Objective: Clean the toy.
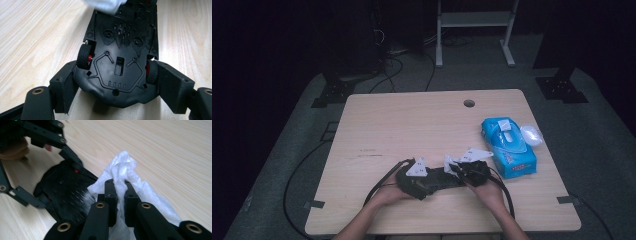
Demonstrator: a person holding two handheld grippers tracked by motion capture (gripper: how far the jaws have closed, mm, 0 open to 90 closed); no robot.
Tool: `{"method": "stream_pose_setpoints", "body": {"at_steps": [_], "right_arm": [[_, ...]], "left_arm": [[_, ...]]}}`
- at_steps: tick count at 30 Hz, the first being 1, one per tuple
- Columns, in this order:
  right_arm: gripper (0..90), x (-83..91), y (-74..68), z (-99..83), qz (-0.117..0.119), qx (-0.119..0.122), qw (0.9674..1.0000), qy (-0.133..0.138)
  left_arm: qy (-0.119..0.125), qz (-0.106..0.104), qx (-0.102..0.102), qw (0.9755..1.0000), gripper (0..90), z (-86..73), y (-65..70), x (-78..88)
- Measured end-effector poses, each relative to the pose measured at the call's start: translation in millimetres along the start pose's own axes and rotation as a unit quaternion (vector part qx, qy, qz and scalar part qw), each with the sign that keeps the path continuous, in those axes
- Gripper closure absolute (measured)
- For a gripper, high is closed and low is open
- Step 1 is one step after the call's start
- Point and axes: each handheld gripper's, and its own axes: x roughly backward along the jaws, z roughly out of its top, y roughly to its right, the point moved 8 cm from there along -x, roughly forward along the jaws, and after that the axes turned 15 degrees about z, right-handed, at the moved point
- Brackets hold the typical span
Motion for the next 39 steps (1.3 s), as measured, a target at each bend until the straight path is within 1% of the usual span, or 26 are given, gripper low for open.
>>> {"method": "stream_pose_setpoints", "body": {"at_steps": [1, 4, 8, 9, 11, 14, 15, 18, 20, 22, 24, 25, 26, 28, 30, 31, 32, 33, 34, 38, 39], "right_arm": [[84.5, 3.7, 1.2, -2.7, -0.004, 0.003, 1.0, -0.003], [84.4, 12.4, 1.4, -10.7, -0.007, 0.0, 1.0, -0.005], [84.4, 17.3, -8.7, -20.1, 0.001, 0.013, 0.9998, -0.012], [84.4, 18.5, -11.2, -22.6, 0.005, 0.015, 0.9997, -0.018], [84.4, 22.2, -11.0, -26.1, 0.005, 0.02, 0.9996, -0.02], [84.4, 30.7, -4.9, -30.3, 0.0, 0.004, 0.9998, -0.017], [84.4, 32.5, -4.8, -31.5, 0.001, 0.002, 0.9998, -0.019], [84.3, 30.5, -8.4, -31.9, 0.009, 0.006, 0.9997, -0.02], [84.4, 25.8, -8.8, -29.0, 0.011, 0.009, 0.9997, -0.019], [84.4, 20.8, -6.3, -23.7, 0.011, 0.005, 0.9999, -0.009], [84.3, 16.1, -2.5, -19.1, 0.017, -0.004, 0.9998, 0.003], [84.4, 14.7, 0.1, -17.5, 0.014, -0.004, 0.9999, 0.005], [84.3, 14.4, 1.9, -16.4, 0.014, -0.005, 0.9999, 0.006], [84.3, 16.5, 6.8, -16.7, 0.005, -0.005, 1.0, 0.005], [84.3, 22.2, 11.1, -20.4, -0.001, -0.01, 0.9999, 0.004], [84.2, 25.1, 11.9, -22.2, 0.001, -0.012, 0.9999, 0.006], [84.3, 27.2, 11.4, -23.5, 0.003, -0.014, 0.9999, 0.006], [84.2, 28.2, 9.8, -24.1, -0.001, -0.011, 0.9999, 0.003], [84.2, 27.9, 8.5, -23.9, -0.004, -0.007, 1.0, -0.002], [84.2, 21.3, 6.0, -19.8, 0.0, -0.004, 1.0, 0.001], [84.2, 20.9, 6.1, -20.0, 0.002, -0.005, 1.0, 0.002]], "left_arm": [[0.0, 0.0, 0.0, 1.0, 24.0, -0.1, -0.1, 0.0], [-0.001, 0.0, -0.001, 1.0, 24.0, -0.1, -0.2, 0.0], [0.0, 0.001, 0.0, 1.0, 24.0, -0.2, -0.3, 0.0], [0.0, 0.001, -0.001, 1.0, 24.0, -0.3, -0.2, 0.0], [0.0, 0.001, -0.001, 1.0, 24.0, -0.3, -0.3, 0.1], [0.0, 0.0, 0.0, 1.0, 24.0, -0.4, -0.6, 0.0], [0.0, 0.001, -0.001, 1.0, 24.0, -0.3, -0.7, -0.1], [-0.001, 0.001, -0.001, 1.0, 24.0, -0.3, -0.7, -0.1], [-0.002, 0.007, 0.002, 1.0, 24.0, -0.7, -2.4, -0.3], [0.0, 0.004, 0.002, 1.0, 24.1, -0.6, -1.5, -0.1], [0.001, 0.006, 0.002, 1.0, 24.1, -0.7, -1.6, -0.1], [0.0, 0.007, 0.003, 1.0, 24.0, -0.9, -2.4, -0.1], [0.0, 0.007, 0.002, 1.0, 24.1, -1.3, -3.2, 0.0], [-0.001, 0.007, 0.002, 1.0, 24.1, -1.9, -3.8, 0.4], [-0.001, 0.005, -0.002, 1.0, 24.1, -2.2, -3.9, 0.7], [0.001, 0.002, -0.002, 1.0, 24.1, -1.4, -2.2, 0.4], [-0.001, 0.0, -0.006, 1.0, 24.1, -0.9, -1.2, 0.3], [0.002, 0.0, -0.003, 1.0, 24.1, 0.3, 0.4, -0.6], [0.0, -0.001, -0.006, 1.0, 24.1, 0.7, 0.5, -0.8], [-0.001, 0.003, -0.002, 1.0, 24.1, -0.4, -1.3, -0.3], [0.001, 0.004, 0.002, 1.0, 24.1, -0.6, -1.4, -0.2]]}}
